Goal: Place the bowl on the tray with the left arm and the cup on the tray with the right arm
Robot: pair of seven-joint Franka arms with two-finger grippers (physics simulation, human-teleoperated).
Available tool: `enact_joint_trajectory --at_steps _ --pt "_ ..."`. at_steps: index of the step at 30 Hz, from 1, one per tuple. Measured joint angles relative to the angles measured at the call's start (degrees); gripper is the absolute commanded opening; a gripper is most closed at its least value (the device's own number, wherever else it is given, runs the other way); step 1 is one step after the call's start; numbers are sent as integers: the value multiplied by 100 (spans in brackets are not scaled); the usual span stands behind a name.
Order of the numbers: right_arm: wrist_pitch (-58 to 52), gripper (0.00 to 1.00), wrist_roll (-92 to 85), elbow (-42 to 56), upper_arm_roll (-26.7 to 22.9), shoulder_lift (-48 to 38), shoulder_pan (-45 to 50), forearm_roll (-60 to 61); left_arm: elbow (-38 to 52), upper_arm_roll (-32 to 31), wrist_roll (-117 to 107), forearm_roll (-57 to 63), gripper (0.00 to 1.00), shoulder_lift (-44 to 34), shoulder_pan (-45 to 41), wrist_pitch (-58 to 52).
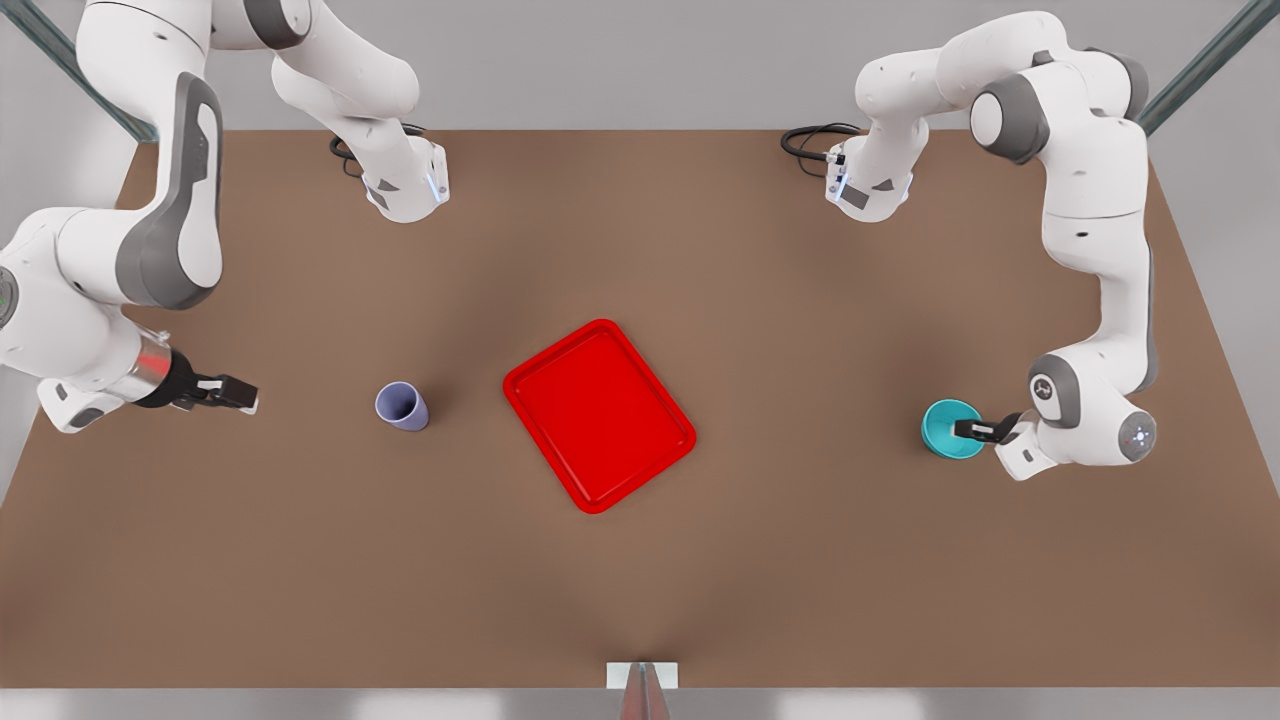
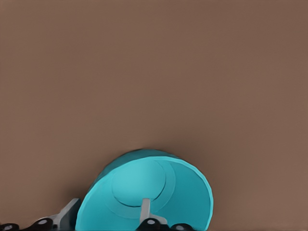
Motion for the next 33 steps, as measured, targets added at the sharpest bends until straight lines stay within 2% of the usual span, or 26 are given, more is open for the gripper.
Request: enact_joint_trajectory --at_steps 3,13,16,18,20,23,26,30,33 --pt "1 100 8 0 8 0 7 -2 18 0 -1 1 21 19 0 9" --pt "-61 100 18 0 18 -9 11 -14 44 -9 -453 160 21 53 0 38" --pt "-61 100 18 0 18 -9 11 -5 36 -9 -460 309 21 -33 -9 -64" --pt "-52 100 18 0 18 -9 11 -5 27 -30 -617 371 21 -430 -89 -116" --pt "-22 100 18 5 18 -9 20 -5 9 -36 -830 200 21 -852 -426 -204" --pt "-8 100 18 6 18 -9 20 -5 26 -71 -2415 -104 21 -1154 -1803 -83" --pt "-8 100 18 4 18 -9 17 -5 45 -71 -3943 -266 21 -1068 -2990 207" --pt "-8 100 9 0 18 -4 11 -5 63 -70 -4790 -808 21 -1000 -3689 252" --pt "-8 100 9 0 18 -9 11 -5 917 -70 -5994 -1236 21 -412 -4040 224"
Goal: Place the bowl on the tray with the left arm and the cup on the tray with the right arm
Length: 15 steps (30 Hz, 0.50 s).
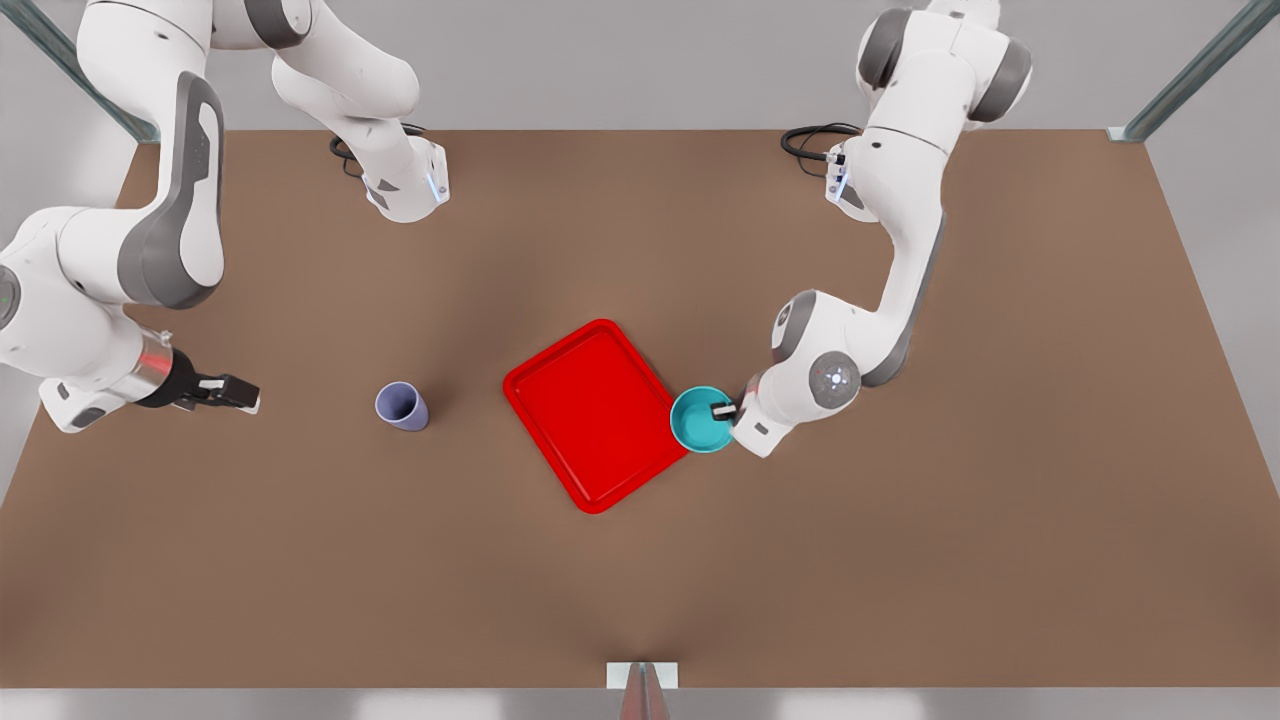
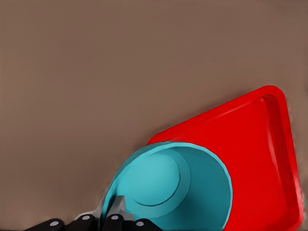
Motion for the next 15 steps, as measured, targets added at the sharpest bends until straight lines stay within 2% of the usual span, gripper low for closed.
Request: enact_joint_trajectory --at_steps 1,6,11,12,13,14,15 --pt "0 100 0 0 0 8 0 0 298 4 -429 -80 21 204 -65 -12" --pt "1 100 0 7 0 9 0 9 329 5 -1013 -310 21 352 -562 20" --pt "9 100 0 5 0 9 -1 9 693 10 -1442 -402 21 796 -662 264" --pt "9 100 -7 2 0 9 -2 9 716 10 -1403 -405 29 840 -653 267" --pt "9 100 0 2 0 9 1 9 727 9 -1308 -442 95 869 -644 279" --pt "9 100 -4 9 0 9 -1 9 727 9 -1291 -546 100 874 -644 288" --pt "9 100 -8 0 0 9 -9 9 727 9 -1280 -639 100 890 -644 291"
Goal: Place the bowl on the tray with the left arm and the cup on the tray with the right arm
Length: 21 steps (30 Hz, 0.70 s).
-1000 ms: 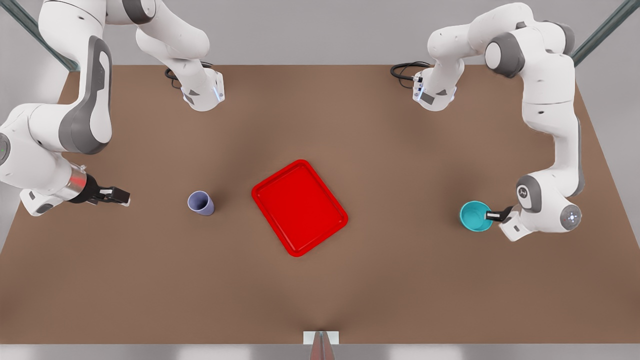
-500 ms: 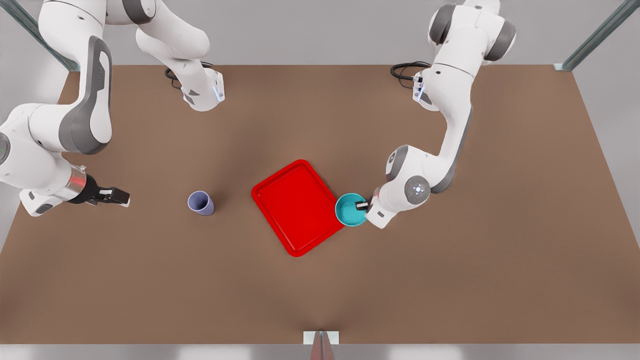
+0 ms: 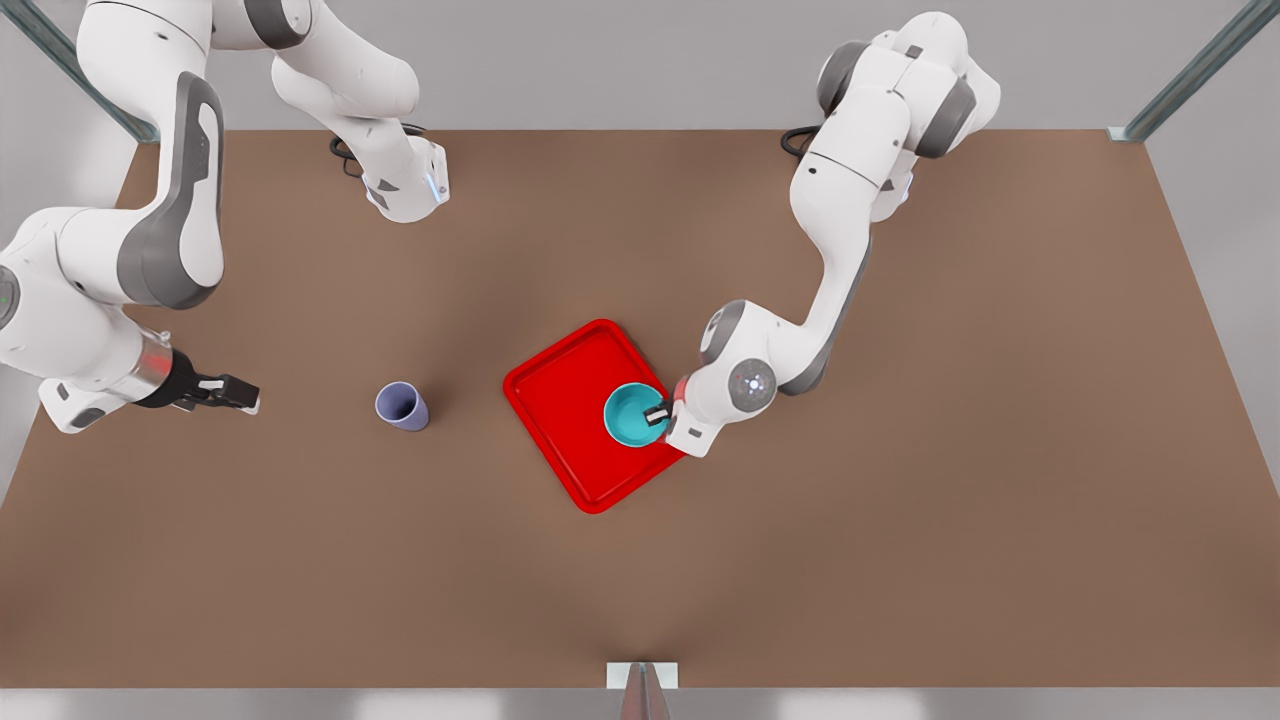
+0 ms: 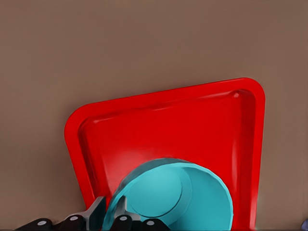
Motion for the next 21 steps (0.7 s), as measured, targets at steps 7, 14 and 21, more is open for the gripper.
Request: enact_joint_trajectory --at_steps 7,14,21 --pt "0 100 -1 0 0 0 6 0 -7 354 2917 140 100 -568 648 -1228" --pt "0 100 32 -27 37 -1 89 -4 316 1581 5660 2325 100 -2276 1143 -3535" --pt "99 100 483 -828 809 -567 190 34 510 1591 5587 2773 100 -2334 1132 -3906"
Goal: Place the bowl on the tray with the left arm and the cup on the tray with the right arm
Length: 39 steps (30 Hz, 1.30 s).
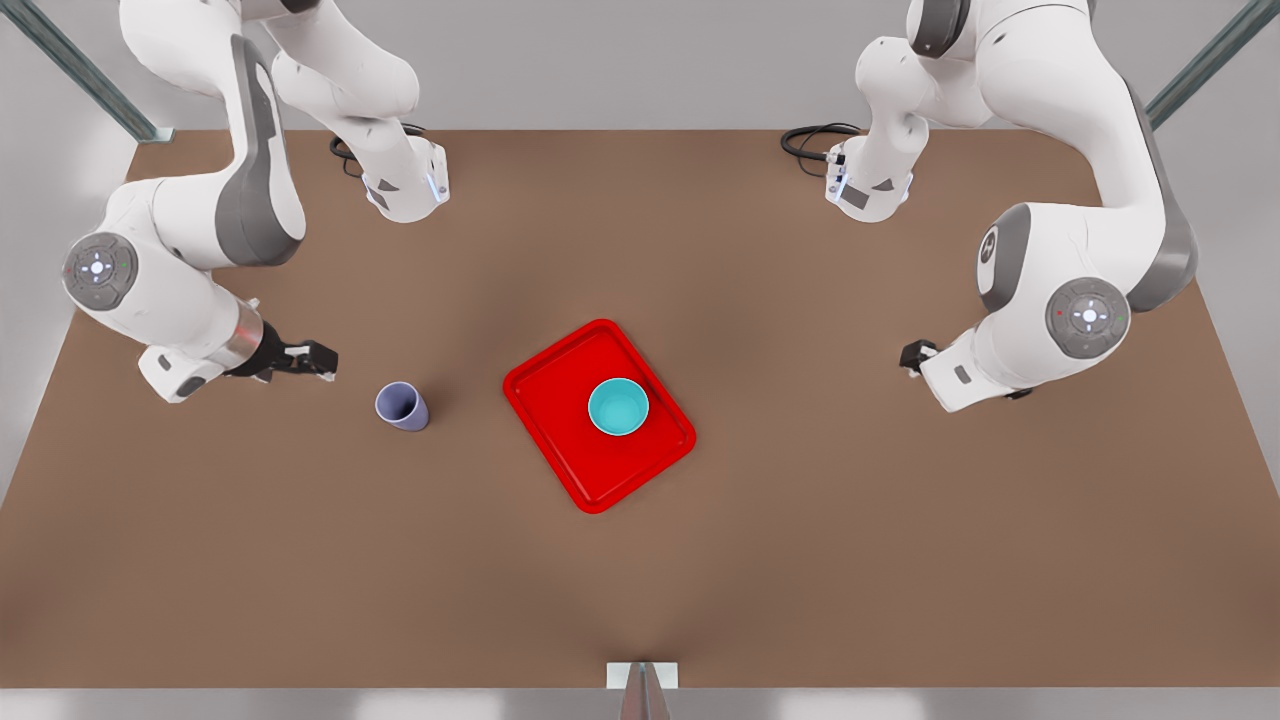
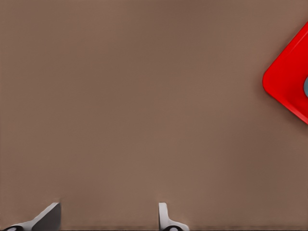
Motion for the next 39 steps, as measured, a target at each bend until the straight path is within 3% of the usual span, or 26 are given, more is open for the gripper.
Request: enact_joint_trajectory --at_steps 3,7,14,16,18,20,25,27,37,38,39 --pt "73 100 -4 -71 211 373 215 -57 0 25 -480 62 100 56 2 6" --pt "651 100 17 -811 220 376 391 -8 -332 35 -828 84 100 -389 7 -174" --pt "908 100 9 -1155 69 637 259 -8 -292 -19 -828 86 100 -337 140 -159" --pt "912 100 9 -1262 -6 645 281 -8 -287 -1262 -828 102 100 -439 1312 -164" --pt "920 100 9 -1325 -74 683 261 -8 -290 -1389 -828 125 100 -454 1437 -181" --pt "920 100 17 -1326 -189 742 195 -16 -290 -2147 -828 195 100 -480 2084 -178" --pt "1322 100 -68 -1432 -230 1112 52 -139 -451 -2162 -828 349 100 -634 2088 -66" --pt "1437 100 -3 -1418 -218 1213 167 -131 -1545 -2161 -828 364 100 -1295 2190 803" --pt "2036 100 -88 -1830 -229 1559 -64 -131 -1434 -2162 -898 363 100 -1180 2129 886" --pt "2083 97 -88 -1875 -229 1582 -51 -131 -1433 -2162 -898 369 100 -1172 2128 911" --pt "2097 87 -83 -1888 -229 1616 -46 -123 -1433 -2167 -898 375 100 -1146 2152 921"
